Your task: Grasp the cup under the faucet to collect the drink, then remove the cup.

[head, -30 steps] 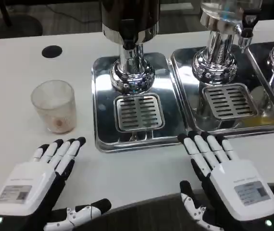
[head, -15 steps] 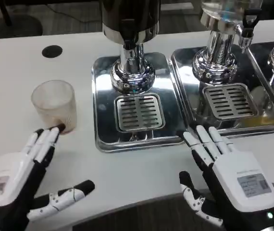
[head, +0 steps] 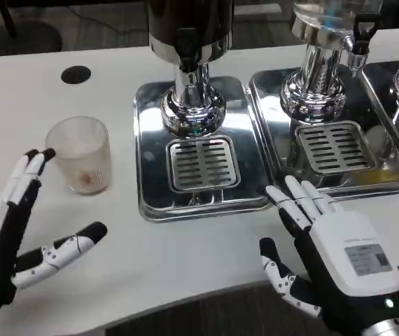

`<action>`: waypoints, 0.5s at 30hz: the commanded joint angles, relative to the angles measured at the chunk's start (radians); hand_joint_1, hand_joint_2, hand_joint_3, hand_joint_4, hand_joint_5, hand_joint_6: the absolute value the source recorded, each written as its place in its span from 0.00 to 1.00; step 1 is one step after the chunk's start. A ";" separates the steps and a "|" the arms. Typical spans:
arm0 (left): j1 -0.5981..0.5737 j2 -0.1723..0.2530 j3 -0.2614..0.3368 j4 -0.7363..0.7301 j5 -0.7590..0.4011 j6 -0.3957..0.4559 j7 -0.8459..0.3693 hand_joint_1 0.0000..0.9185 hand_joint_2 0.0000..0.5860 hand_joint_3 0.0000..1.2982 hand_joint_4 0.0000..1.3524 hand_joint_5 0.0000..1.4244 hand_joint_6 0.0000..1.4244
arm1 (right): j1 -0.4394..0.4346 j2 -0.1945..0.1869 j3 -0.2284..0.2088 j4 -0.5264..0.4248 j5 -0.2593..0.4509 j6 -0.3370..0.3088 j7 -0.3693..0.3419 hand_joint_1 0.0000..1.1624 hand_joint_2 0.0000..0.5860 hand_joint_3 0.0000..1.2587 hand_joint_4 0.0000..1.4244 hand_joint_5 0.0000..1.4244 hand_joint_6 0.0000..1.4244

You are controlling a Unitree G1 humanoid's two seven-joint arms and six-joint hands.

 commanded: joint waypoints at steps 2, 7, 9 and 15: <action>-0.071 -0.004 0.018 0.088 -0.053 0.032 -0.027 0.14 0.13 0.05 0.00 0.17 0.35 | -0.016 0.003 -0.010 0.019 0.011 -0.002 -0.005 0.39 0.89 0.14 0.05 0.06 0.12; -0.147 0.002 0.010 0.173 -0.074 0.039 -0.035 0.12 0.11 0.03 0.00 0.18 0.36 | -0.029 0.008 -0.007 0.030 0.011 0.000 -0.003 0.40 0.89 0.16 0.07 0.07 0.12; -0.173 -0.002 0.004 0.203 -0.080 0.043 -0.040 0.10 0.09 0.01 0.00 0.18 0.36 | -0.034 0.009 -0.006 0.034 0.011 0.000 -0.003 0.40 0.89 0.17 0.07 0.07 0.12; -0.290 -0.008 -0.031 0.333 -0.083 0.077 -0.056 0.07 0.06 0.00 0.00 0.14 0.31 | -0.029 0.001 -0.006 0.015 0.001 -0.008 -0.010 0.40 0.89 0.19 0.08 0.08 0.14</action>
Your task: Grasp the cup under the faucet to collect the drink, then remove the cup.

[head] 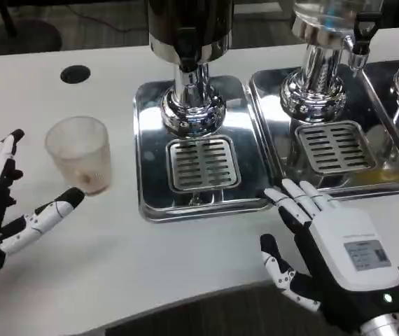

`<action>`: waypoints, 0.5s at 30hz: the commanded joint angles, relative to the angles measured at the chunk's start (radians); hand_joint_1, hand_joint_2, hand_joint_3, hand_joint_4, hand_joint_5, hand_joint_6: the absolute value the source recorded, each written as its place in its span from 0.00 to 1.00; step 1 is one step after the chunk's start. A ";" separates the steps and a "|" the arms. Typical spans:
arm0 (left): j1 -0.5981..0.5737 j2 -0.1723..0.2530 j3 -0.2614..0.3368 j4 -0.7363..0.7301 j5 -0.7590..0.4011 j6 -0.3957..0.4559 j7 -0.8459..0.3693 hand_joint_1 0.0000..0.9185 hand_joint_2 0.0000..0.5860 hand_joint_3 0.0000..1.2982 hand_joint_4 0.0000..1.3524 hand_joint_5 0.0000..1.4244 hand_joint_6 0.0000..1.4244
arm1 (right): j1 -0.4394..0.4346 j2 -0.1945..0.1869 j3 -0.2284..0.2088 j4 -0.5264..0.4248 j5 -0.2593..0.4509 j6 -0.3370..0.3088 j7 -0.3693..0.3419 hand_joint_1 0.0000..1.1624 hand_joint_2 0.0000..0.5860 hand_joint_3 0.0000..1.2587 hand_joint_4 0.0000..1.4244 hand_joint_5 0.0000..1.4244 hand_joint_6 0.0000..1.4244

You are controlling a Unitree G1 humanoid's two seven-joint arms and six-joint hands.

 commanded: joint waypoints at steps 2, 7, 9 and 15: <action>-0.109 -0.007 -0.033 0.119 -0.006 0.033 -0.018 0.05 0.05 0.00 0.00 0.07 0.22 | -0.006 -0.002 -0.004 -0.013 -0.002 -0.009 -0.011 0.40 0.89 0.20 0.08 0.08 0.14; -0.181 -0.001 -0.052 0.208 -0.004 0.027 -0.001 0.03 0.05 0.00 0.00 0.05 0.18 | -0.010 0.002 -0.003 -0.006 0.000 -0.009 -0.015 0.40 0.89 0.20 0.09 0.08 0.14; -0.215 0.002 -0.062 0.251 0.002 0.027 0.002 0.03 0.05 0.00 0.00 0.05 0.18 | -0.010 0.003 -0.003 -0.004 0.001 -0.011 -0.019 0.40 0.89 0.21 0.09 0.09 0.14; -0.341 0.008 -0.102 0.412 0.005 0.020 0.010 0.03 0.04 0.00 0.00 0.05 0.18 | -0.015 0.007 -0.001 0.002 0.004 -0.011 -0.027 0.40 0.89 0.22 0.10 0.09 0.14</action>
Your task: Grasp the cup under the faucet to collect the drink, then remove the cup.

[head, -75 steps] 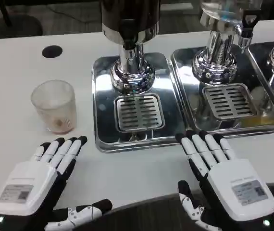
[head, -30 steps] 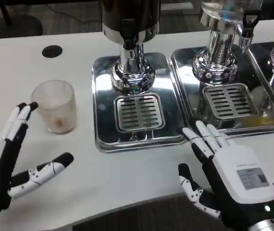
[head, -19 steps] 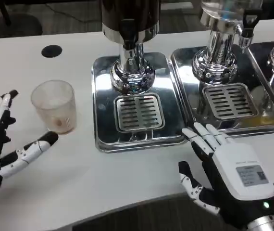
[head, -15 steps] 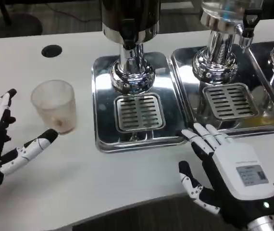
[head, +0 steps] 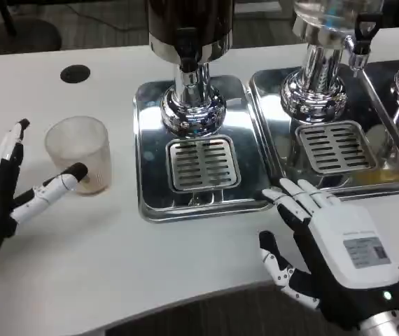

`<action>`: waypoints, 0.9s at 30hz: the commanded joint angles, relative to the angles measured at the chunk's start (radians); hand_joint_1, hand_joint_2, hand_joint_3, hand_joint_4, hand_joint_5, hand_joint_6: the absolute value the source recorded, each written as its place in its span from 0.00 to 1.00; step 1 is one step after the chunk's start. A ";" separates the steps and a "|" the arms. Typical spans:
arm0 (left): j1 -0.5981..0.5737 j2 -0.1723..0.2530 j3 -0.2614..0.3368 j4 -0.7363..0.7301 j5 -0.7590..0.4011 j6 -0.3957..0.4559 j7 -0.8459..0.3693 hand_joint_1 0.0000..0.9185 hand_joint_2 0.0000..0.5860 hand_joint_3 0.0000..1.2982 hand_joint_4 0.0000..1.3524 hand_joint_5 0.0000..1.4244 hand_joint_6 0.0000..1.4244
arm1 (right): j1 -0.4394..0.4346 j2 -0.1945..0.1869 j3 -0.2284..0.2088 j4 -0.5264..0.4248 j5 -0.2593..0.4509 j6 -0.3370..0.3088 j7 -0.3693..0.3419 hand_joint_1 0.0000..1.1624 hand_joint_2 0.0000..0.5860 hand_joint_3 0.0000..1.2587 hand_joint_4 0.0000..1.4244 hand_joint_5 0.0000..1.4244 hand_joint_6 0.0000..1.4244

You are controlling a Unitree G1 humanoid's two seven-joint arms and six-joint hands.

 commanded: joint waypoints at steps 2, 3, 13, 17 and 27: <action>-0.093 0.009 -0.030 0.122 0.004 -0.011 0.017 0.03 0.04 0.00 0.00 0.05 0.18 | -0.006 0.008 -0.002 0.002 0.006 -0.011 -0.022 0.40 0.89 0.22 0.10 0.09 0.15; -0.107 0.008 -0.034 0.144 0.001 -0.015 0.019 0.03 0.05 0.01 0.00 0.06 0.18 | -0.007 0.009 -0.002 0.002 0.005 -0.010 -0.022 0.39 0.90 0.23 0.10 0.09 0.15; -0.244 0.007 -0.097 0.339 0.008 -0.080 0.028 0.06 0.06 0.02 0.02 0.09 0.19 | -0.003 0.014 0.000 -0.009 0.005 -0.011 -0.020 0.38 0.89 0.24 0.10 0.09 0.15; -0.280 0.002 -0.119 0.380 -0.001 -0.097 0.014 0.07 0.07 0.02 0.04 0.10 0.19 | -0.002 0.017 0.002 -0.011 0.001 -0.011 -0.022 0.38 0.89 0.24 0.10 0.09 0.15; -0.362 -0.006 -0.207 0.453 0.023 -0.069 -0.018 0.12 0.05 0.00 0.01 0.09 0.19 | -0.013 0.023 0.002 -0.004 0.020 -0.025 -0.014 0.38 0.88 0.25 0.10 0.09 0.16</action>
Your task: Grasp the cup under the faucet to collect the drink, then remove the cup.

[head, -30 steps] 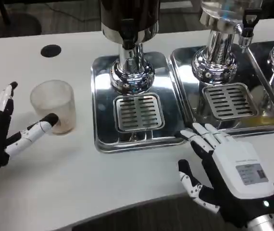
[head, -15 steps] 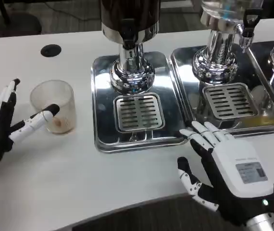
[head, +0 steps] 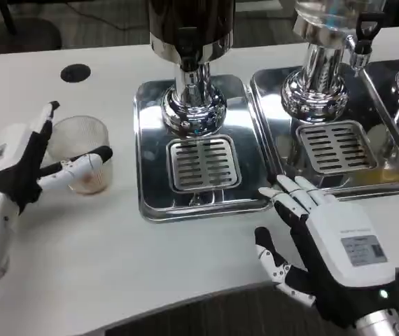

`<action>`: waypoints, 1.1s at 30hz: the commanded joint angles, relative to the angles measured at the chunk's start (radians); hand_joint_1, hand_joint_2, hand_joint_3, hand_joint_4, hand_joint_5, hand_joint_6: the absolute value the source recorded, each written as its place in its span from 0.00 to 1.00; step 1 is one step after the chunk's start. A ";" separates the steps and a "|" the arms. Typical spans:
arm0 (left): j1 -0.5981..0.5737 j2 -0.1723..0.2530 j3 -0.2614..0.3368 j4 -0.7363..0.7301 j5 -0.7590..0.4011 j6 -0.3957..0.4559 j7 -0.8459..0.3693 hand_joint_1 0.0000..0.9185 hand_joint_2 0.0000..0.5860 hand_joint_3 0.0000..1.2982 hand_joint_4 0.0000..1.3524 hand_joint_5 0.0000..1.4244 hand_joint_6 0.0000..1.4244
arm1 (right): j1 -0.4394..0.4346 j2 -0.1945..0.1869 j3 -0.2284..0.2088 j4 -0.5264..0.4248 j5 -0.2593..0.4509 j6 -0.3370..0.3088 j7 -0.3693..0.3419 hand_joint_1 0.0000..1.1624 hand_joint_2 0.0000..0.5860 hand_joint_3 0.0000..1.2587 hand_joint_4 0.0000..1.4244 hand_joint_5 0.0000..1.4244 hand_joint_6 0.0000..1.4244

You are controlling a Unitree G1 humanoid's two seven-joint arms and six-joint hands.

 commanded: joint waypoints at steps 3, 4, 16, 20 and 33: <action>-0.050 -0.010 -0.041 0.073 0.015 0.016 -0.015 0.14 0.05 0.00 0.01 0.09 0.19 | -0.011 0.000 -0.002 -0.003 0.010 -0.012 -0.001 0.38 0.89 0.25 0.10 0.10 0.17; -0.054 -0.011 -0.045 0.081 0.014 0.015 -0.014 0.15 0.05 0.00 0.01 0.09 0.19 | -0.010 0.001 -0.002 -0.005 0.009 -0.010 -0.002 0.38 0.89 0.25 0.10 0.10 0.17; -0.024 0.004 -0.043 0.138 -0.020 -0.053 0.015 0.13 0.04 0.00 0.03 0.13 0.20 | -0.015 0.005 -0.006 -0.007 0.019 -0.008 0.004 0.39 0.89 0.26 0.10 0.10 0.18; 0.006 0.019 -0.026 0.129 -0.038 -0.090 0.036 0.10 0.03 0.00 0.02 0.13 0.21 | -0.003 0.003 -0.007 -0.013 0.020 -0.005 0.008 0.39 0.89 0.26 0.10 0.10 0.18; 0.058 0.048 0.018 0.097 -0.071 -0.127 0.053 0.05 0.03 0.00 0.01 0.13 0.21 | -0.002 -0.019 -0.022 -0.008 0.041 -0.017 0.021 0.39 0.89 0.26 0.11 0.10 0.19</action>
